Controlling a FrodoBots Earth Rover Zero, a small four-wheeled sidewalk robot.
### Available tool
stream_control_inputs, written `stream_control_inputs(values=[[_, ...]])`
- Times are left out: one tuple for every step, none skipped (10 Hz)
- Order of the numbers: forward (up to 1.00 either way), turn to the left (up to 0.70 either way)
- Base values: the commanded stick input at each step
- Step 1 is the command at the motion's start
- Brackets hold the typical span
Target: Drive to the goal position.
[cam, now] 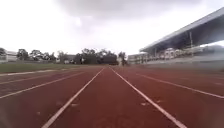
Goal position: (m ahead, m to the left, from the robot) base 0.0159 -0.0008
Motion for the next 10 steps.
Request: stream_control_inputs(values=[[0.45, 0.0], [0.45, 0.0], [0.45, 0.0], [0.45, 0.0], [0.45, 0.0], [0.45, 0.0], [0.45, 0.0], [0.45, 0.0], [0.45, 0.0], [0.45, 0.0]])
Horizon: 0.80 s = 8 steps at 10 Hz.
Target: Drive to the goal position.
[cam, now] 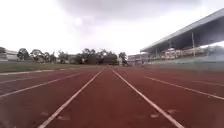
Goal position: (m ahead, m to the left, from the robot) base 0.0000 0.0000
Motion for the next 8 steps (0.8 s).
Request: stream_control_inputs(values=[[0.45, 0.0], [0.45, 0.0], [0.45, 0.0], [0.45, 0.0], [0.45, 0.0], [0.45, 0.0], [0.45, 0.0], [0.45, 0.0]])
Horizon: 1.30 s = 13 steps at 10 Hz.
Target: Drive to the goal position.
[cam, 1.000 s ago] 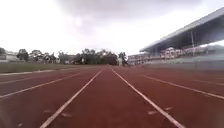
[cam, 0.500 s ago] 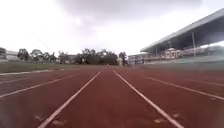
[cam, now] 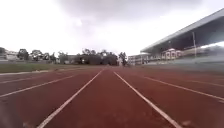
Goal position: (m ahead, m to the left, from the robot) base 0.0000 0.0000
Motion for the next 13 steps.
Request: stream_control_inputs(values=[[0.45, 0.0], [0.45, 0.0], [0.45, 0.0], [0.45, 0.0], [0.45, 0.0], [0.45, 0.0], [0.45, 0.0], [0.45, 0.0], [0.45, 0.0], [0.45, 0.0], [0.45, 0.0], [0.45, 0.0], [0.45, 0.0]])
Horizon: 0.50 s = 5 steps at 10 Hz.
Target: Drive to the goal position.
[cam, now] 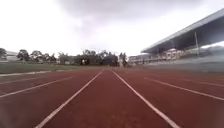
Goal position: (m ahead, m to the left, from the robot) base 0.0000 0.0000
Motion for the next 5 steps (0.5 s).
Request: stream_control_inputs(values=[[0.45, 0.0], [0.45, 0.0], [0.45, 0.0], [0.45, 0.0], [0.45, 0.0]])
